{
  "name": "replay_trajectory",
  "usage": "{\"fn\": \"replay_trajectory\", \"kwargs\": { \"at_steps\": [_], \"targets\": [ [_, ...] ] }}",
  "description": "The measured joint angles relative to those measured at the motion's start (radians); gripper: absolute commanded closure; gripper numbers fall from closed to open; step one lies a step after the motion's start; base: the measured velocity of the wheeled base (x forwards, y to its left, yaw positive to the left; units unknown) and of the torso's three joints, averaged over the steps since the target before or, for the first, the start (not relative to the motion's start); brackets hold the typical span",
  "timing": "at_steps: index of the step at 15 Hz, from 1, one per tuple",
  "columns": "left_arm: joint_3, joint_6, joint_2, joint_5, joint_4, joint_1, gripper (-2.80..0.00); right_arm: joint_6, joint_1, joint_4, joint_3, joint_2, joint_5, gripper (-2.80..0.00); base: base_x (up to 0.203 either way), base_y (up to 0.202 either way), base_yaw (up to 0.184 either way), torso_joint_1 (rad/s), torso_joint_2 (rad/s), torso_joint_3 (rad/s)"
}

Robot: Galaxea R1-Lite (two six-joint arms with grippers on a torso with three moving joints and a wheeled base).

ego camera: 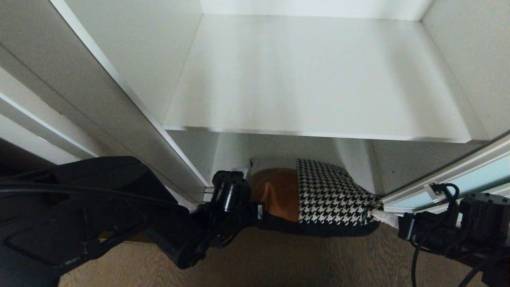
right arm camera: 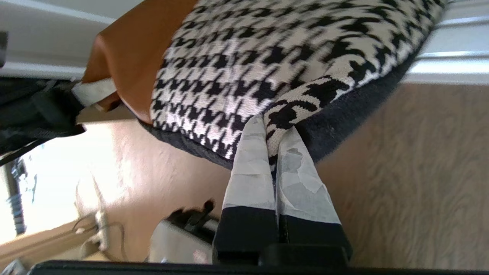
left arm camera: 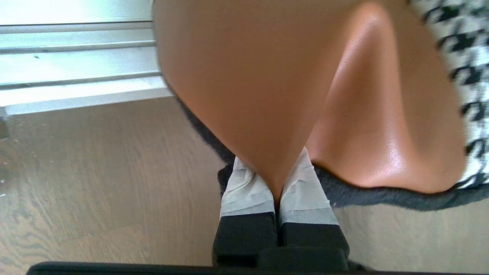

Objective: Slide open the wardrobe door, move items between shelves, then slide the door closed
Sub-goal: Place the pillow on the higher shelf

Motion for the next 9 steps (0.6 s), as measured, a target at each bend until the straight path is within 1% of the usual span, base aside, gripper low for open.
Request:
{"fn": "replay_trajectory", "kwargs": {
  "at_steps": [3,5,9],
  "targets": [
    [0.058,0.0,-0.041,0.006,-0.046,-0.038,0.0,0.005,0.01,-0.001,0.053,-0.078,0.015,0.0,0.0,0.0,0.0,0.0,0.0,0.0],
    [0.076,0.001,-0.061,0.034,-0.058,-0.063,0.0,0.007,0.012,-0.001,0.089,-0.137,0.028,0.0,0.0,0.0,0.0,0.0,0.0,0.0],
    [0.106,0.01,-0.091,0.038,-0.06,-0.086,0.0,0.008,0.012,-0.001,0.165,-0.249,0.13,0.0,0.0,0.0,0.0,0.0,0.0,0.0]
  ]
}}
